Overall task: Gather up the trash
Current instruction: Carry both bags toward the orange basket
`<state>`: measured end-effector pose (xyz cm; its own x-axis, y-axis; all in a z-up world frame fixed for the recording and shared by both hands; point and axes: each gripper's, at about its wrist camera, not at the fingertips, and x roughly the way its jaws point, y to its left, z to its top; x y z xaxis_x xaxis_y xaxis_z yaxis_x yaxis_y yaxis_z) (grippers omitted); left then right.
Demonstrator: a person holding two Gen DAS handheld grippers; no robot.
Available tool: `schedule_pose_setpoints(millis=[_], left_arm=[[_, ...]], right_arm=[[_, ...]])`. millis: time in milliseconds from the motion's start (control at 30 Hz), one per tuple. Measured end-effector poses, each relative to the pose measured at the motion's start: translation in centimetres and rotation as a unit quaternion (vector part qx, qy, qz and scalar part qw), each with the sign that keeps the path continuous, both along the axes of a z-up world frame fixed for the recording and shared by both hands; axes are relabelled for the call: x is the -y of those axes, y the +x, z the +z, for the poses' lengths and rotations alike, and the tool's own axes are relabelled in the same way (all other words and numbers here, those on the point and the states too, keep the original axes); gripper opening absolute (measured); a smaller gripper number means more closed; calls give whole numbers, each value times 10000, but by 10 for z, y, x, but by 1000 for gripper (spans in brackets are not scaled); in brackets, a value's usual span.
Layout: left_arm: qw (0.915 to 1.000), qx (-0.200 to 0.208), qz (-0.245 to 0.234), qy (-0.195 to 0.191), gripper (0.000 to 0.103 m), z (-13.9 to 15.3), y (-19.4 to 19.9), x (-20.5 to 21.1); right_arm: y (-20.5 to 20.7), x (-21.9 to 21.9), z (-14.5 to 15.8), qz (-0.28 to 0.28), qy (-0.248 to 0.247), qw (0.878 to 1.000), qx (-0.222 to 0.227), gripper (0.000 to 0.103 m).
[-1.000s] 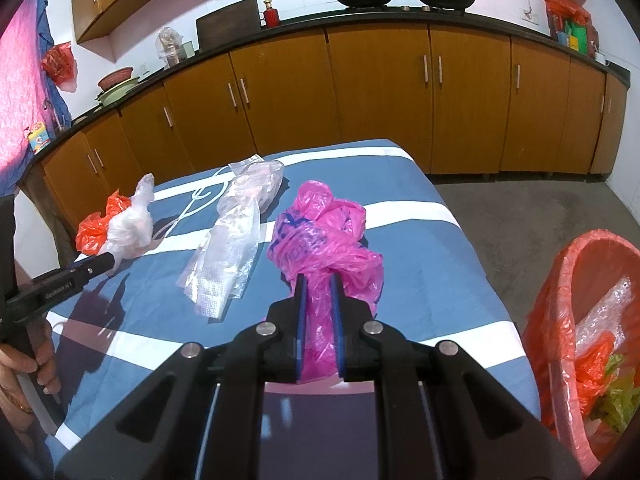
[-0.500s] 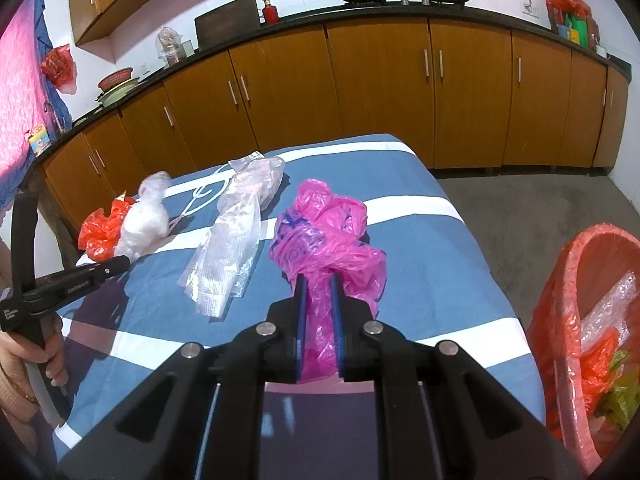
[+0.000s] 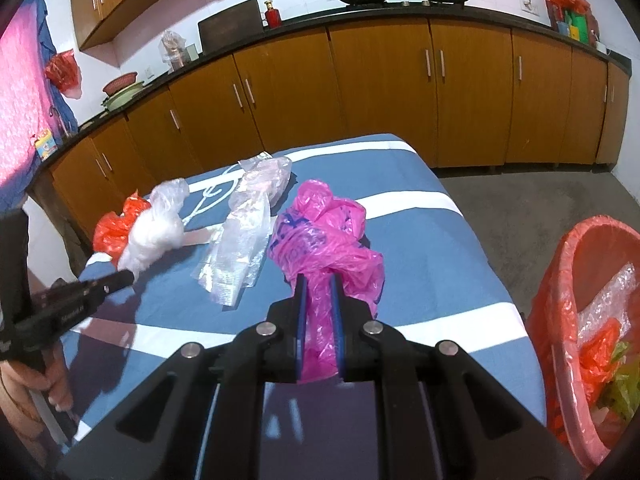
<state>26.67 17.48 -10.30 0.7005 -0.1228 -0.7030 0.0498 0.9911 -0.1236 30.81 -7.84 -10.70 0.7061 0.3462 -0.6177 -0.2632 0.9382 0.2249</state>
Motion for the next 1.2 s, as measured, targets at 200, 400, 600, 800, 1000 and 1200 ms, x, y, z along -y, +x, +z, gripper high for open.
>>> schedule_pose_setpoints(millis=[200, 400, 600, 800, 1000, 1200], left_arm=[[9998, 100, -12, -157, 0, 8, -12, 10], [9988, 348, -53, -348, 0, 27, -19, 18], [9976, 547, -94, -413, 0, 40, -27, 29], [9966, 716, -89, -405, 0, 51, -35, 41], [9949, 899, -208, -413, 0, 63, -44, 58], [9928, 1053, -374, -421, 0, 75, -50, 84]], right_arm=[[-10, 10, 7, -73, 65, 9999, 38, 13], [-20, 22, 21, -142, 139, 9997, 160, 12], [-33, 30, 34, -159, 169, 9993, 282, 12], [-48, 41, 53, -202, 213, 9984, 481, 12], [-66, 55, 75, -294, 228, 9968, 706, 12], [-83, 74, 88, -438, 221, 9949, 884, 12]])
